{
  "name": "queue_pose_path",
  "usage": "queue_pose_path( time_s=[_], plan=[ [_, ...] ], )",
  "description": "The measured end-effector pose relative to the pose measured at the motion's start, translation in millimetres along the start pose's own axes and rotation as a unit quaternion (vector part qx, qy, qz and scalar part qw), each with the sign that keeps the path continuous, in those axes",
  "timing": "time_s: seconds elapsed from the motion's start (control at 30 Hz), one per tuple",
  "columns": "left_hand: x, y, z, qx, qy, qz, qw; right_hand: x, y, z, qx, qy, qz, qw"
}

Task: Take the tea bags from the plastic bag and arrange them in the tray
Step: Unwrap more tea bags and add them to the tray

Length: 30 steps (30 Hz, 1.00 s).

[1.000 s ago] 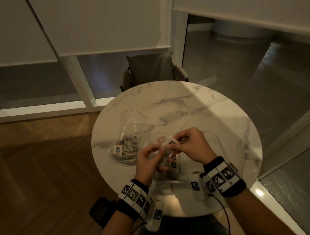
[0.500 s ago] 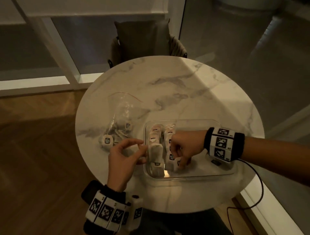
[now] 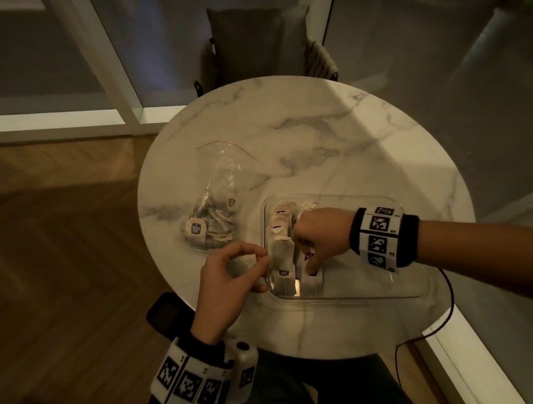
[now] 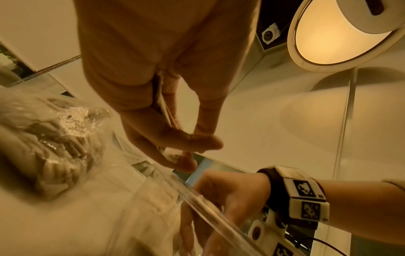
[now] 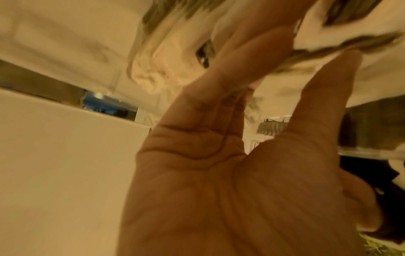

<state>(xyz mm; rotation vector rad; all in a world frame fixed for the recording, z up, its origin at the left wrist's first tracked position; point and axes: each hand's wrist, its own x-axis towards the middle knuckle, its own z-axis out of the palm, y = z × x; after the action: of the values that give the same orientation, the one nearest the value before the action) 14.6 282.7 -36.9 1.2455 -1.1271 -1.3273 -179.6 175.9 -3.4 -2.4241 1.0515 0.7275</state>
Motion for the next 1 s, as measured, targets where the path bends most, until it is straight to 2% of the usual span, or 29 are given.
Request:
queue_pose_path(
  time_s=[0.1, 0.17, 0.23, 0.3, 0.37, 0.57, 0.9, 1.0],
  plan=[
    [-3, -1, 0, -0.004, 0.002, -0.007, 1.000, -12, 0, -3, 0.040, 0.031, -0.026, 0.998],
    [-4, -2, 0, -0.009, 0.005, -0.015, 1.000, -19, -1, 1, 0.119, -0.028, -0.042, 0.992],
    [-6, -2, 1, -0.010, 0.005, -0.017, 1.000, -23, -4, 7, 0.172, -0.128, -0.042, 0.976],
    [-7, -2, 1, -0.010, 0.006, -0.016, 1.000, -23, -5, 16, 0.165, -0.191, -0.034, 0.967],
    [-8, -2, 2, -0.012, 0.008, -0.017, 1.000, -22, -4, 19, 0.143, -0.213, -0.018, 0.966],
    [-10, 0, 1, -0.014, 0.007, -0.021, 1.000, -19, 3, 11, 0.088, -0.176, 0.000, 0.980],
    [-10, -1, 1, -0.010, 0.006, -0.029, 0.999, -16, 5, 12, 0.151, -0.176, -0.007, 0.973],
    [-12, 0, 1, -0.009, 0.005, -0.029, 1.000, -17, 5, 3, 0.184, -0.135, -0.012, 0.974]
  ],
)
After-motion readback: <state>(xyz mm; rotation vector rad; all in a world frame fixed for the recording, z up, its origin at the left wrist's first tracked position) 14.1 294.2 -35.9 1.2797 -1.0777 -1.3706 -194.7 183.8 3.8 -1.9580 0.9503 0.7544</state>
